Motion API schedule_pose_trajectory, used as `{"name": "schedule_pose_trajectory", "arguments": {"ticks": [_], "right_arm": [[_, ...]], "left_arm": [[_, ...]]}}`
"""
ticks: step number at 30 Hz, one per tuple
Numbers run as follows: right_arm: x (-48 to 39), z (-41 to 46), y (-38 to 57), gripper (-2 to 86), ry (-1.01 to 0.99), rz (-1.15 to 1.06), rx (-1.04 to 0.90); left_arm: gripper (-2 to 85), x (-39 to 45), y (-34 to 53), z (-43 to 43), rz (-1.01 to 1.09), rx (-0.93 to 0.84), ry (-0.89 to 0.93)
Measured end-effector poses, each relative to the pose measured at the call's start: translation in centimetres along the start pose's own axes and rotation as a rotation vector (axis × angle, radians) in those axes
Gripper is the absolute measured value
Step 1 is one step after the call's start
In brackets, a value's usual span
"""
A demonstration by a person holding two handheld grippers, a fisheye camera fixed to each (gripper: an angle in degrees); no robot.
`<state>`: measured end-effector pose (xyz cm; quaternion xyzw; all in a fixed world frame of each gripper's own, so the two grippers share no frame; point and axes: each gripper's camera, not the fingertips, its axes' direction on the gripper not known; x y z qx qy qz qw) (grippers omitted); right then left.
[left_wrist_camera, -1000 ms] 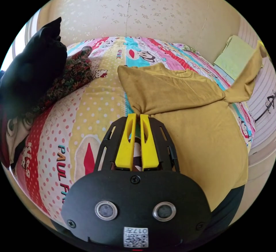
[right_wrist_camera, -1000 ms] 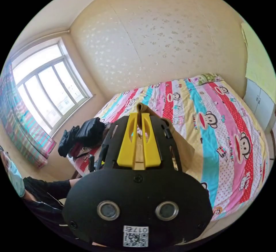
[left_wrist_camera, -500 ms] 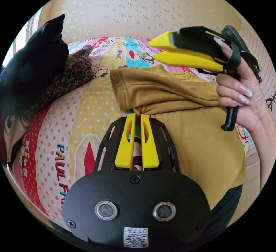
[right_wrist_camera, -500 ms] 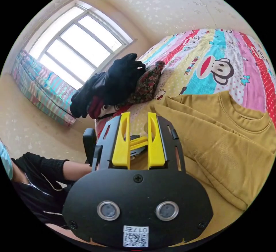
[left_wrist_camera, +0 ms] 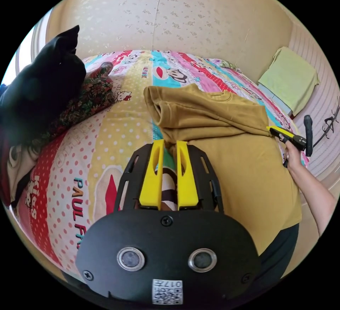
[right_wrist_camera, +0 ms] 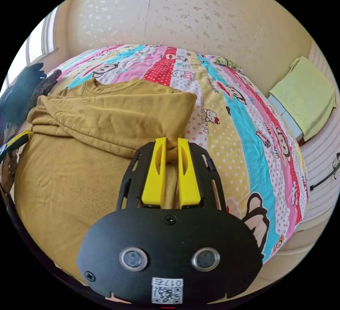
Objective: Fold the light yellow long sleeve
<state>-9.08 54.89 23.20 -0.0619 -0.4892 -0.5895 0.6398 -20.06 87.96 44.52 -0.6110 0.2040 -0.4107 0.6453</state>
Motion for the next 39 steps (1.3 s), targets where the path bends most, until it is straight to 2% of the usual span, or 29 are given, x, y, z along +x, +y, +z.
{"name": "schedule_pose_trajectory", "arguments": {"ticks": [5,7,9,10,16,19,22,23,24,25,27,30,34,36,39], "right_arm": [[2.2,-0.1,1.0,6.5,-0.149,0.061,0.035],[4.4,0.3,1.7,6.4,-0.277,0.116,0.043],[5.5,0.7,2.1,6.2,-0.343,0.147,0.043],[6.0,0.8,2.4,6.1,-0.371,0.16,0.048],[5.6,0.5,3.5,5.6,-0.323,0.132,0.076],[6.1,0.8,4.0,5.3,-0.344,0.14,0.073],[7.3,1.1,4.6,5.1,-0.398,0.164,0.08],[7.5,1.2,4.8,5.1,-0.406,0.168,0.082],[7.8,1.3,5.0,5.1,-0.419,0.175,0.082],[8.1,1.4,5.2,5.0,-0.426,0.179,0.081],[8.3,1.5,5.4,4.9,-0.427,0.18,0.078],[8.5,1.6,5.8,4.8,-0.423,0.178,0.077],[9.0,1.8,6.3,4.9,-0.43,0.182,0.077],[9.2,1.9,6.5,4.8,-0.426,0.18,0.075],[9.4,1.9,6.9,4.7,-0.421,0.178,0.077]], "left_arm": [[11.5,-3.0,-1.8,-5.0,-0.023,0.19,0.139],[12.2,-4.1,-3.8,-4.9,-0.035,0.154,0.165],[13.1,-4.9,-7.2,-2.9,-0.046,-0.007,0.158],[13.1,-5.0,-7.8,-2.4,-0.045,-0.033,0.165],[4.8,-5.5,-12.8,0.3,-0.133,-0.171,0.33],[0.3,-5.0,-15.8,0.2,-0.052,-0.27,0.493],[-0.4,-3.2,-16.8,-5.2,0.232,-0.121,0.685],[-0.5,-2.3,-16.1,-7.3,0.382,-0.085,0.685],[-0.5,-1.7,-14.6,-8.2,0.506,-0.089,0.602],[-0.5,-1.6,-13.7,-8.1,0.553,-0.114,0.547],[-0.5,-3.4,-10.1,-4.3,0.557,-0.331,0.36],[-0.6,-6.5,-6.4,-1.5,0.528,-0.477,0.232],[0.5,-8.6,-6.8,-3.7,0.398,-0.355,0.327],[5.5,-8.6,-8.3,-5.4,0.359,-0.224,0.413],[9.7,-9.0,-11.2,-5.2,0.235,-0.144,0.476]]}}
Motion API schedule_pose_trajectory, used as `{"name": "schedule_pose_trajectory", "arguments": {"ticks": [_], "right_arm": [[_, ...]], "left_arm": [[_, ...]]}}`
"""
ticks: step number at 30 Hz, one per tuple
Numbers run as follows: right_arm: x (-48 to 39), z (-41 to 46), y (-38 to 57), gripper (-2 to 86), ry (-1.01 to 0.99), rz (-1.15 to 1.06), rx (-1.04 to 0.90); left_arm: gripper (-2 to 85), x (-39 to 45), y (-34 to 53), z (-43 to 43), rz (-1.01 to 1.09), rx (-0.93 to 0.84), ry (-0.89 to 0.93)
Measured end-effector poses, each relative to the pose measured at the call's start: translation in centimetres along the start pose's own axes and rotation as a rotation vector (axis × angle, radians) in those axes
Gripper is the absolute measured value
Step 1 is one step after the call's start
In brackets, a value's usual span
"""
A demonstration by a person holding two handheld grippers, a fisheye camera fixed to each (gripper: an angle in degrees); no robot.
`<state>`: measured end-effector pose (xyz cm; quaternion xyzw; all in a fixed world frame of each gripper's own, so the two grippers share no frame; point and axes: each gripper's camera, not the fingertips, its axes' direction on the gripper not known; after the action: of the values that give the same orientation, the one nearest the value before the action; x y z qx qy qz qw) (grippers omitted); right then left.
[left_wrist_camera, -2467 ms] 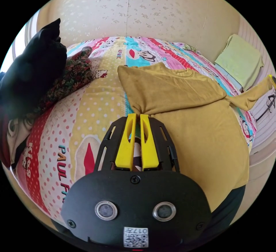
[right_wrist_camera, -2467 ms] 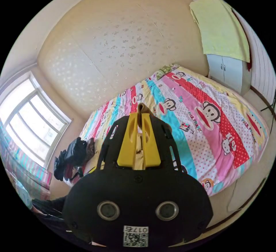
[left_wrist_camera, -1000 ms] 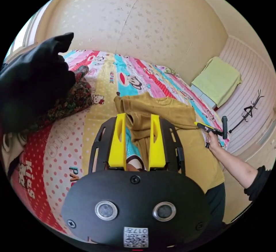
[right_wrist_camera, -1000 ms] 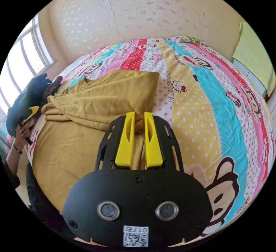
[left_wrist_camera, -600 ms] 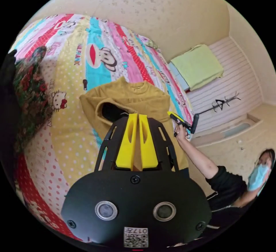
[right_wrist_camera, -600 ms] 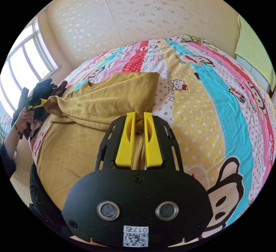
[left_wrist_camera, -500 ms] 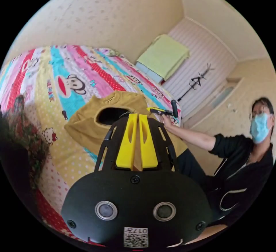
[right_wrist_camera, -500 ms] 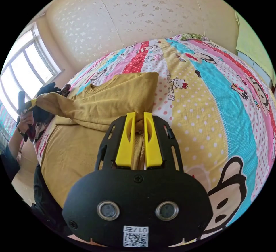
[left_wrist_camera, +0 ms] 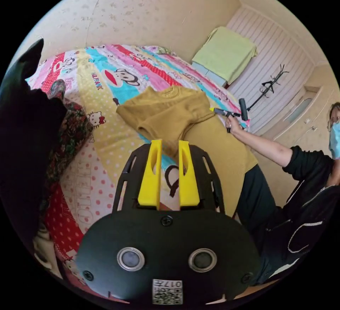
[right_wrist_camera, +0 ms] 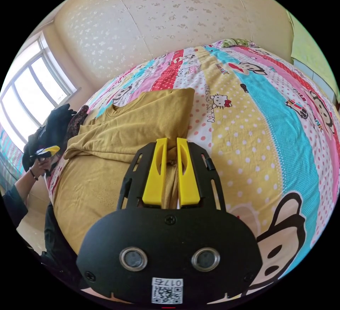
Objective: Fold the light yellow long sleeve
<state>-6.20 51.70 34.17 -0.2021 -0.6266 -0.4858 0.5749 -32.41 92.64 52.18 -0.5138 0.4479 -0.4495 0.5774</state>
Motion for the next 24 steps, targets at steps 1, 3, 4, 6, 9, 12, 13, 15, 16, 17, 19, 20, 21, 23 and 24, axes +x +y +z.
{"name": "schedule_pose_trajectory", "arguments": {"ticks": [1,3,4,6,9,12,13,15,16,17,19,20,21,23,24], "right_arm": [[0.1,-0.1,0.1,4.7,0.0,0.0,0.001],[0.3,-0.1,0.3,4.7,0.002,-0.002,0.004],[0.4,-0.2,0.4,4.7,0.005,-0.004,0.005],[0.6,-0.2,0.6,4.7,0.007,-0.006,0.006],[1.1,-0.3,0.8,4.6,-0.003,-0.001,0.006],[1.8,-0.4,1.0,4.5,-0.022,0.006,0.008],[2.0,-0.4,1.1,4.5,-0.029,0.008,0.009],[2.3,-0.5,1.2,4.5,-0.034,0.01,0.011],[2.4,-0.5,1.3,4.5,-0.033,0.009,0.01],[2.5,-0.5,1.3,4.5,-0.033,0.008,0.01],[2.7,-0.5,1.4,4.7,-0.027,0.006,0.008],[2.7,-0.6,1.4,4.7,-0.026,0.006,0.009],[2.8,-0.6,1.5,4.7,-0.027,0.006,0.009],[3.1,-0.7,1.6,4.7,-0.029,0.007,0.011],[3.2,-0.7,1.6,4.7,-0.029,0.007,0.011]], "left_arm": [[10.2,-0.5,-0.5,0.2,-0.033,0.004,-0.007],[11.4,-2.9,-2.1,2.1,-0.153,-0.038,-0.064],[11.6,-3.4,-2.3,2.7,-0.178,-0.052,-0.075],[10.8,-4.9,-3.1,4.4,-0.244,-0.059,-0.048],[8.1,-5.8,-4.2,5.3,-0.317,-0.037,-0.019],[4.6,-4.9,-6.4,4.0,-0.241,0.009,-0.035],[4.1,-4.3,-6.9,3.4,-0.205,0.034,-0.057],[3.8,-2.2,-8.5,1.3,-0.076,0.13,-0.092],[3.8,-2.1,-8.8,1.1,-0.062,0.134,-0.098],[4.1,-2.5,-9.1,1.3,-0.078,0.119,-0.142],[5.2,-4.0,-9.1,3.0,-0.153,0.024,-0.211],[5.9,-4.9,-8.9,4.3,-0.182,-0.049,-0.219],[6.0,-5.6,-8.4,5.0,-0.207,-0.078,-0.215],[6.5,-6.0,-7.6,4.8,-0.224,-0.051,-0.185],[7.1,-6.2,-6.9,4.2,-0.246,-0.007,-0.16]]}}
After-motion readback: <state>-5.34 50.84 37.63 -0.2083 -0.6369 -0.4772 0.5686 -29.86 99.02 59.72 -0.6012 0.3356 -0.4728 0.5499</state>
